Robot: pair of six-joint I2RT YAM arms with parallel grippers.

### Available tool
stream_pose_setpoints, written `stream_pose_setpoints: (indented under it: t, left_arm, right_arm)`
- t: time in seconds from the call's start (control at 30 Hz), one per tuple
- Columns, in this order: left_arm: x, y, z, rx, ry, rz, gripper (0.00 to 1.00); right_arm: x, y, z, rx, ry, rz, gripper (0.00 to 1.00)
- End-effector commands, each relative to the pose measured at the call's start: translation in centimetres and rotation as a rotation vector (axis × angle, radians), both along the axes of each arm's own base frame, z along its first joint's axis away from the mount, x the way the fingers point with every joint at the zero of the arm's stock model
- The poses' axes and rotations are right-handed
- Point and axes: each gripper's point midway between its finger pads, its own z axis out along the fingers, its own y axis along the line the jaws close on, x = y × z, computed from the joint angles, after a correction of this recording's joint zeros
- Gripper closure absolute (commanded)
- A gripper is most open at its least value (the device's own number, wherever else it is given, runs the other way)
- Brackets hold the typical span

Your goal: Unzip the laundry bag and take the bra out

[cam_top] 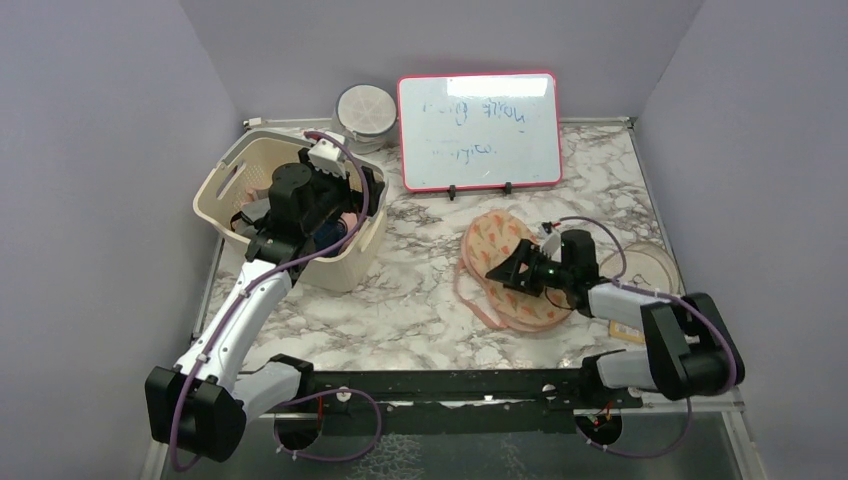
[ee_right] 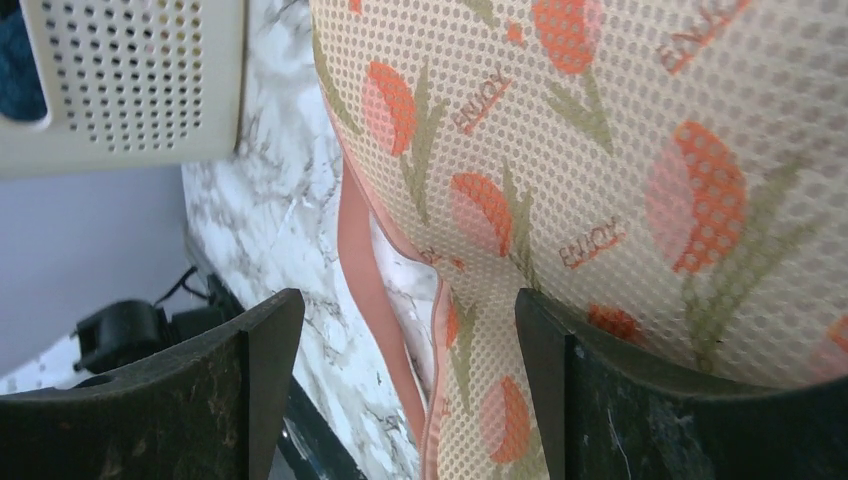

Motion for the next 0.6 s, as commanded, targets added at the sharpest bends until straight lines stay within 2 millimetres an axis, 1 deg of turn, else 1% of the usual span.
stream_pose_setpoints:
  t: [0.0, 0.07, 0.17, 0.23, 0.3, 0.33, 0.37, 0.47, 0.57]
  left_arm:
    - [-0.4, 0.2, 0.5, -0.003, -0.018, 0.01, 0.08]
    - [-0.5, 0.2, 0.6, -0.005, -0.02, 0.01, 0.08]
    - [-0.5, 0.1, 0.6, -0.007, -0.02, 0.006, 0.08]
    - [-0.5, 0.1, 0.6, -0.008, -0.02, 0.006, 0.08]
    - [-0.5, 0.2, 0.6, -0.007, -0.02, 0.007, 0.08]
    - [-0.5, 0.2, 0.5, -0.006, -0.019, 0.009, 0.08]
    - [-0.4, 0.2, 0.5, -0.007, -0.018, 0.01, 0.08]
    - [-0.5, 0.2, 0.6, -0.008, -0.023, 0.008, 0.08]
    - [-0.6, 0.2, 0.9, -0.006, -0.034, 0.008, 0.08]
  right_arm:
    - [-0.8, -4.6, -0.7, -0.131, 0.069, -0.221, 0.23]
    - [-0.4, -6.9, 0.2, -0.203, 0.045, -0.345, 0.23]
    - [-0.1, -11.2, 1.6, -0.32, 0.029, -0.586, 0.26]
    - [-0.1, -13.3, 2.7, -0.365, -0.001, -0.697, 0.27]
    - [0.0, -14.6, 4.1, -0.394, -0.043, -0.759, 0.29]
    - [0.1, -14.9, 5.0, -0.405, -0.072, -0.76, 0.29]
    - [0.6, -14.6, 6.6, -0.404, -0.128, -0.726, 0.29]
    - [2.0, -12.1, 12.8, -0.362, -0.362, -0.525, 0.27]
    - [2.1, -9.6, 19.4, -0.322, -0.577, -0.33, 0.22]
